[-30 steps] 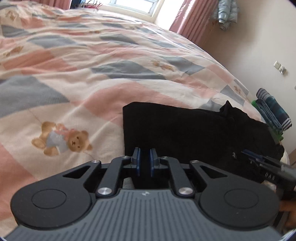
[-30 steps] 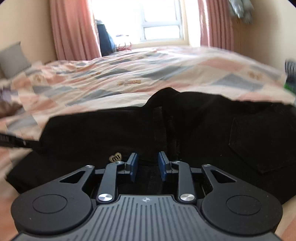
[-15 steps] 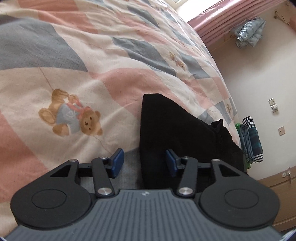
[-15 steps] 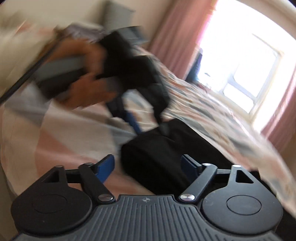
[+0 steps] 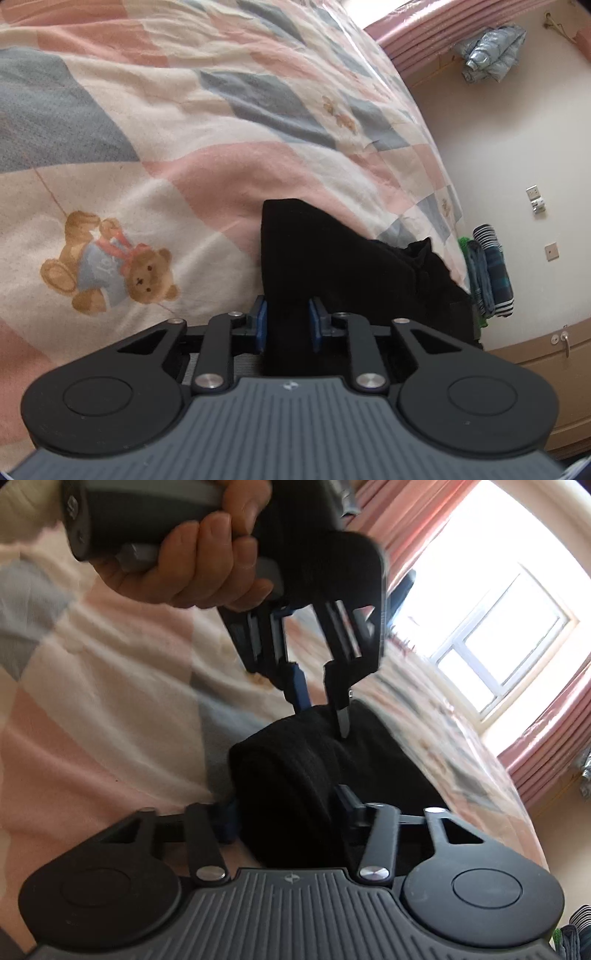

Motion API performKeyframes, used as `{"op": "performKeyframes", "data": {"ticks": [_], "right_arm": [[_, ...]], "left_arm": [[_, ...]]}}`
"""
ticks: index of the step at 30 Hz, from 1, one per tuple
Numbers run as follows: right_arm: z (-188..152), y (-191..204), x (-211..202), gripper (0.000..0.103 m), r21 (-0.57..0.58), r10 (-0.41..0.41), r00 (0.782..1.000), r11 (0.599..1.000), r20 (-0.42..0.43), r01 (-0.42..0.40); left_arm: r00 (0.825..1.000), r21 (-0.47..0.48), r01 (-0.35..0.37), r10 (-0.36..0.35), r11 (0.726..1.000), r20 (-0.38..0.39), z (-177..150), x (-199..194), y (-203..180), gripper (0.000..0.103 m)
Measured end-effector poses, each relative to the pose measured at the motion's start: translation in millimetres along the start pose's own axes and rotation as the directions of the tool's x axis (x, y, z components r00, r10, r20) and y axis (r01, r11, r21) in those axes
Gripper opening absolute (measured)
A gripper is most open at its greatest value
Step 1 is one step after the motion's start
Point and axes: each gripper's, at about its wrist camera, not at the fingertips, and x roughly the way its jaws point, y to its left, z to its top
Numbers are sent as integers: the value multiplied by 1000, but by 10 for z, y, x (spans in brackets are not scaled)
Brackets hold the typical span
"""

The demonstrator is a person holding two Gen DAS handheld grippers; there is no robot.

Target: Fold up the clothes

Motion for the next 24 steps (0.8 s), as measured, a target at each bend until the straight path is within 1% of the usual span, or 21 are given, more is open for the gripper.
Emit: {"op": "performKeyframes", "data": {"ticks": [1,2,3,4,6,8,10,11,12,13,14,15,16,17,18,19,20,21,22,23,24], "right_arm": [[-4,-92,-70,32,32,1,1000,999,28,-2],[-8,-208,-144,22,71,-4,999,997,55,0],[-13,-338,-226,17,123,-9,997,992,78,-1],[-27,-522,-307,16,204,3,995,979,103,-24],[-103,-952,-473,14,368,21,988,927,155,-77],[-269,-1422,-672,14,530,21,978,837,208,-131],[-517,-1895,-869,13,667,-10,968,727,250,-165],[-672,-2127,-972,14,729,-32,964,662,263,-177],[-857,-2342,-1071,13,782,-55,960,594,274,-189],[-1069,-2527,-1158,13,826,-89,957,531,276,-189],[-1289,-2702,-1241,14,865,-128,954,468,271,-183],[-1509,-2876,-1324,14,898,-166,950,402,264,-179],[-1756,-3027,-1393,14,927,-203,948,335,245,-168],[-2014,-3167,-1455,14,952,-239,946,265,220,-155],[-2280,-3267,-1505,14,971,-268,945,192,190,-141],[-2542,-3341,-1513,14,986,-289,946,123,148,-117],[-2814,-3389,-1501,15,995,-286,954,54,93,-80],[-3075,-3390,-1462,15,998,-260,964,-24,50,-58],[-3327,-3377,-1412,15,993,-226,974,-106,17,-42],[-3503,-3347,-1349,14,985,-204,979,-162,19,-53],[-3562,-3311,-1317,14,982,-207,978,-173,33,-70]], "left_arm": [[1000,7,9,-10,1000,12,7,-43,-75,15],[999,12,22,-22,1000,24,15,-89,-161,13],[999,24,37,-38,999,36,26,-132,-279,13],[997,39,54,-56,998,48,39,-173,-410,13],[993,89,89,-95,992,74,60,-221,-750,17],[983,152,143,-158,978,94,53,-211,-1182,18],[964,230,213,-242,950,110,15,-167,-1662,18],[945,271,269,-307,924,110,-21,-146,-1913,18],[921,310,328,-375,892,107,-60,-126,-2167,18],[900,355,367,-425,860,99,-117,-94,-2412,18],[881,403,396,-465,825,87,-184,-55,-2653,23],[876,450,399,-477,799,71,-269,20,-2854,29],[878,497,389,-475,776,55,-363,113,-3035,31],[887,522,377,-460,765,32,-462,263,-3146,31],[899,537,365,-437,760,7,-563,440,-3222,31],[915,544,349,-403,763,-21,-659,653,-3247,31],[938,544,309,-345,780,-38,-759,904,-3216,30],[960,543,258,-276,799,-50,-862,1166,-3170,27],[975,535,212,-214,818,-60,-958,1398,-3087,27],[985,523,168,-155,835,-71,-1050,1615,-2984,26],[992,513,123,-95,850,-82,-1142,1833,-2881,21]]}}
